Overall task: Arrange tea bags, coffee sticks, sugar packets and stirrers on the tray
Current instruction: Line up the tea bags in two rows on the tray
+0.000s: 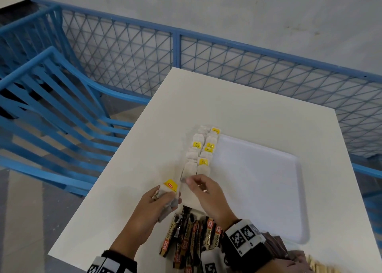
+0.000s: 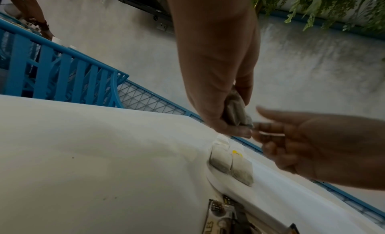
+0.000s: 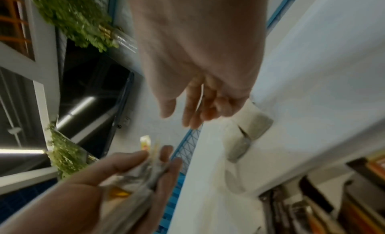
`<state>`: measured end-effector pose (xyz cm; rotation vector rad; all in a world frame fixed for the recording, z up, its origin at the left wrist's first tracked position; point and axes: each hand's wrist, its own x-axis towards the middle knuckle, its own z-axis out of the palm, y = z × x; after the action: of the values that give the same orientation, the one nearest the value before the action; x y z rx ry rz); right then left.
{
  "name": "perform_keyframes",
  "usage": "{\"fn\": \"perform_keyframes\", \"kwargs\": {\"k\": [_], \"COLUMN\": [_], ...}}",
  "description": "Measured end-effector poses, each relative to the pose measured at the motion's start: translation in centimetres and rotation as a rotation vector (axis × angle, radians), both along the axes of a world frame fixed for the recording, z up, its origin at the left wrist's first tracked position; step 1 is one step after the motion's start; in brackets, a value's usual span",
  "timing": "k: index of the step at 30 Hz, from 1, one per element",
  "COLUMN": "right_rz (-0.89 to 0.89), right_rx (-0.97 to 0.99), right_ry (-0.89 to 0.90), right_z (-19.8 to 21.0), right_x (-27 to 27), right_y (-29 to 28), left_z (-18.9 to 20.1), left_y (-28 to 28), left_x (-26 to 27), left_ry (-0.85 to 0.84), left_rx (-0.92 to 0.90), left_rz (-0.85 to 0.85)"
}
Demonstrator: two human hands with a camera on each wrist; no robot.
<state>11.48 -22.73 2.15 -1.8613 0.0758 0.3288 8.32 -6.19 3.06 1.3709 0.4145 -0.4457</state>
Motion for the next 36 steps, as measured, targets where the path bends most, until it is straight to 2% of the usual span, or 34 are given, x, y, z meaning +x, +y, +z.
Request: {"fn": "perform_keyframes", "kwargs": {"k": [3, 5, 11, 15, 18, 23, 31, 36], "right_rz": [0.153, 0.172, 0.063, -0.048, -0.125, -0.168, -0.201, -0.199], "right_rx": [0.046, 0.046, 0.173, 0.204, 0.139, -0.085, -0.133, -0.155], "right_ry": [0.029, 0.044, 0.178, 0.241, 0.231, 0.147, 0.115, -0.001], "right_z": [0.4, 0.0, -0.9, -1.6, -2.4, -3.9, -4.7, -3.3], "right_x": [-0.7, -0.9, -1.0, -0.4, 0.5, 2.0, 2.6, 2.2], "right_y": [0.4, 0.5, 0.1, -0.4, -0.7, -0.1, 0.9, 0.5], "left_z": [0.2, 0.1, 0.2, -0.1, -0.4, -0.4, -0.2, -0.5], "left_y": [0.0, 0.0, 0.1, 0.5, 0.7, 0.7, 0.5, 0.1], "left_x": [-0.1, -0.1, -0.1, 0.0, -0.1, -0.1, -0.1, 0.0], "left_ry": [-0.007, 0.025, 0.041, 0.096, 0.101, 0.102, 0.089, 0.097], "left_rx": [-0.032, -0.061, -0.171, -0.163, -0.126, -0.074, -0.113, -0.102], "left_rz": [-0.052, -0.039, 0.059, 0.177, 0.211, 0.215, 0.250, 0.253]}}
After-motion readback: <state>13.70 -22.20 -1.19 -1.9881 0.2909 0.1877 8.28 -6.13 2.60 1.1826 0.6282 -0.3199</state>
